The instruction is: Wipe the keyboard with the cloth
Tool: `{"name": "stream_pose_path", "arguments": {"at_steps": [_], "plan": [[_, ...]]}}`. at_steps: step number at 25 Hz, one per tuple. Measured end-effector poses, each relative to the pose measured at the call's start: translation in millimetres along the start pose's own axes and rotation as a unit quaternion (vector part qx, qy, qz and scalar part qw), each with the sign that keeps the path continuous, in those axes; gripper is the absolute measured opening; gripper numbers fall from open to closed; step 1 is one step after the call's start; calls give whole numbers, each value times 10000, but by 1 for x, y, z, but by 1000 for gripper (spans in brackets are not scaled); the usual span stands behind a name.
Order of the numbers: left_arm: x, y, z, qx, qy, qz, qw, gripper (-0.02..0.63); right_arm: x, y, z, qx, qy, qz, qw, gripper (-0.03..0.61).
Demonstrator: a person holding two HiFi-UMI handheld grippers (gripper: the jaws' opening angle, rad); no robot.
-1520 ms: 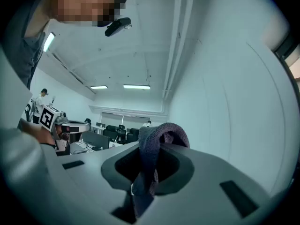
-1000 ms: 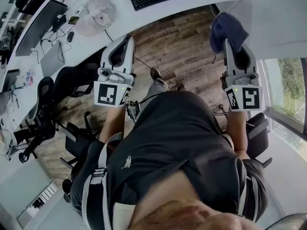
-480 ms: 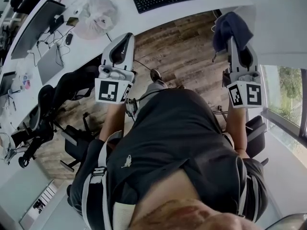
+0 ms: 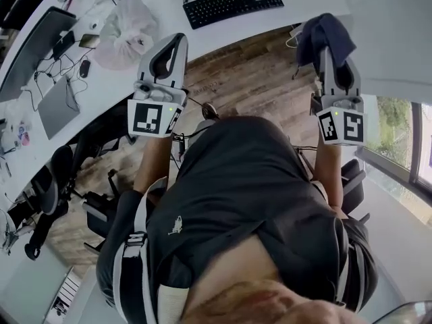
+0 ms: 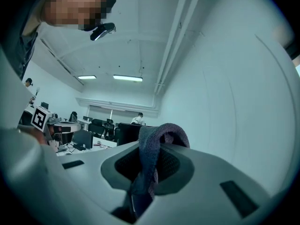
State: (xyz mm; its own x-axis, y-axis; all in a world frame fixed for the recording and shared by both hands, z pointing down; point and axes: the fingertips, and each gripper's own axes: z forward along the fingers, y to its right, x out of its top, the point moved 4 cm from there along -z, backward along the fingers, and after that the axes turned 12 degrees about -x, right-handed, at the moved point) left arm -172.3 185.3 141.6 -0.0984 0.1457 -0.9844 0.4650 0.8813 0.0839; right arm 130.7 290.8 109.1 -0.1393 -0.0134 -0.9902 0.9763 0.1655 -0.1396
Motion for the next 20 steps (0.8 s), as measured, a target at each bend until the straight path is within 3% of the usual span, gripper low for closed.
{"name": "stream_pose_path", "arguments": {"at_steps": [11, 20], "plan": [[-36, -32, 61, 203, -339, -132, 9991, 5, -33, 30, 83, 217, -246, 19, 9995, 51], [-56, -36, 152, 675, -546, -4, 9962, 5, -57, 99, 173, 712, -198, 54, 9972, 51]]}}
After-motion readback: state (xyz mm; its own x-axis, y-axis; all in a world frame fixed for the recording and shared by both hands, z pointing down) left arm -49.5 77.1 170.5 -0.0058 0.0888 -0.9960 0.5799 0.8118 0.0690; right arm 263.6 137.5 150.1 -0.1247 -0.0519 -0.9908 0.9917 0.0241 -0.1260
